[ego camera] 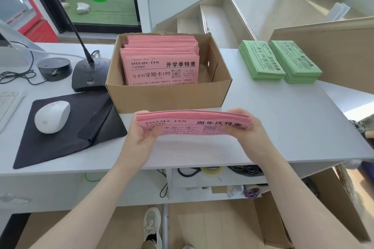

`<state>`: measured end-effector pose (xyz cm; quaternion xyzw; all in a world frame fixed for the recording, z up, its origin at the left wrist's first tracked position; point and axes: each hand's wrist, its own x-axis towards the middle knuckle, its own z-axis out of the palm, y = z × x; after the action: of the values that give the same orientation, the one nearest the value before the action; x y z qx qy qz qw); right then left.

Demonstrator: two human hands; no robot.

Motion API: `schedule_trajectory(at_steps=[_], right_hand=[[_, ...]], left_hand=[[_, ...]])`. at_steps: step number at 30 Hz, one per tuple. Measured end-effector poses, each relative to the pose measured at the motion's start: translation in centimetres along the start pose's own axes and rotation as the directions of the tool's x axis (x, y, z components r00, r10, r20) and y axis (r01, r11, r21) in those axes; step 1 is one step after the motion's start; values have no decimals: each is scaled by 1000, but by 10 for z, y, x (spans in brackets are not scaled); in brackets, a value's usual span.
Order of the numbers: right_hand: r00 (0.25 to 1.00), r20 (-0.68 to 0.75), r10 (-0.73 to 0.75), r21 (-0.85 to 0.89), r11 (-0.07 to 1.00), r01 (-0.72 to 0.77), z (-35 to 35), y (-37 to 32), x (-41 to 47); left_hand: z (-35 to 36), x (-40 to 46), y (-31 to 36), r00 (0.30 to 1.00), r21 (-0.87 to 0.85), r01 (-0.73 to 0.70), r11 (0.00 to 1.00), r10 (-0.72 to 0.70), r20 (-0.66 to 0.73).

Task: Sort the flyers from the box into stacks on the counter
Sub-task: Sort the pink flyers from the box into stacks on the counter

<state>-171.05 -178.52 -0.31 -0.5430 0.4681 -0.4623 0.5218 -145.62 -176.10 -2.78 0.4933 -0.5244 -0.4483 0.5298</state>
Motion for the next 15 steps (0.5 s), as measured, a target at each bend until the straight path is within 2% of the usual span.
schedule_trajectory(at_steps=[4,8,15], right_hand=[[997,-23,67,-51,996,-68,2,17,-2],[990,-124,65,-2,998,-66,3,24,-4],[986,-107,128,-37,990,-133,1,30,0]], left_hand=[[-2,3,-14,988,142,60,988,-78,130],[1,4,-15,987,177,78,981,-101,128],[-3,21,-22,972,408,67,910,-151,178]])
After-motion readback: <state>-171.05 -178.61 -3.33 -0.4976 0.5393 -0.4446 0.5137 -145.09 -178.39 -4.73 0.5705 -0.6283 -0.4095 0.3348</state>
